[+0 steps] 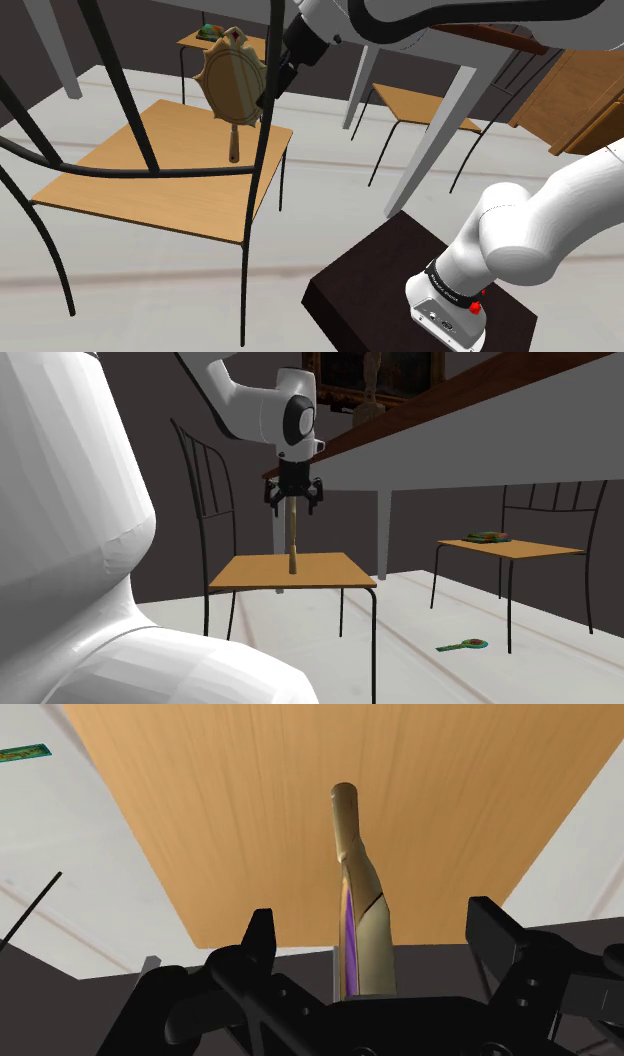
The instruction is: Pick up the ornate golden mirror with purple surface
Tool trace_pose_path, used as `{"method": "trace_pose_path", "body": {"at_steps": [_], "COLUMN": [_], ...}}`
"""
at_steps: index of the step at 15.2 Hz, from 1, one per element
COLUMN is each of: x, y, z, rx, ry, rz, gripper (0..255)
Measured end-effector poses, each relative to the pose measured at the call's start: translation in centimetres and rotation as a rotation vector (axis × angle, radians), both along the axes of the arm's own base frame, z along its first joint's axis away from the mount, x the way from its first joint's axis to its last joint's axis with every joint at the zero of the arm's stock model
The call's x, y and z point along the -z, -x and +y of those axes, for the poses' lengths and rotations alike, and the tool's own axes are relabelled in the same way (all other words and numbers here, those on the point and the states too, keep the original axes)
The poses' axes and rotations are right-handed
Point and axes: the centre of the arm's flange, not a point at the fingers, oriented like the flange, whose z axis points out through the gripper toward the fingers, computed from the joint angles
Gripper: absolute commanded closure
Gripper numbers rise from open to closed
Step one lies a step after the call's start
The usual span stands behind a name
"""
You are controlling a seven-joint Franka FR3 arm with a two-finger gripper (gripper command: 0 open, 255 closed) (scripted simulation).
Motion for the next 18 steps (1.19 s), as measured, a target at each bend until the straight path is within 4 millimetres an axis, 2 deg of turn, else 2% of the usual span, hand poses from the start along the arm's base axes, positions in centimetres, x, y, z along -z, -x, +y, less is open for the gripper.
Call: {"method": "trace_pose_path", "body": {"at_steps": [2, 3, 13, 18], "x": [1.0, 1.2, 1.4, -0.9], "y": [-0.1, 0.0, 0.1, 0.0], "z": [0.1, 0.0, 0.0, 0.0], "rx": [0.000, 0.000, 0.000, 0.000], "ry": [0.000, 0.000, -0.001, 0.000], "rz": [0.000, 0.000, -0.002, -0.001], "gripper": [0, 255, 255, 255]}}
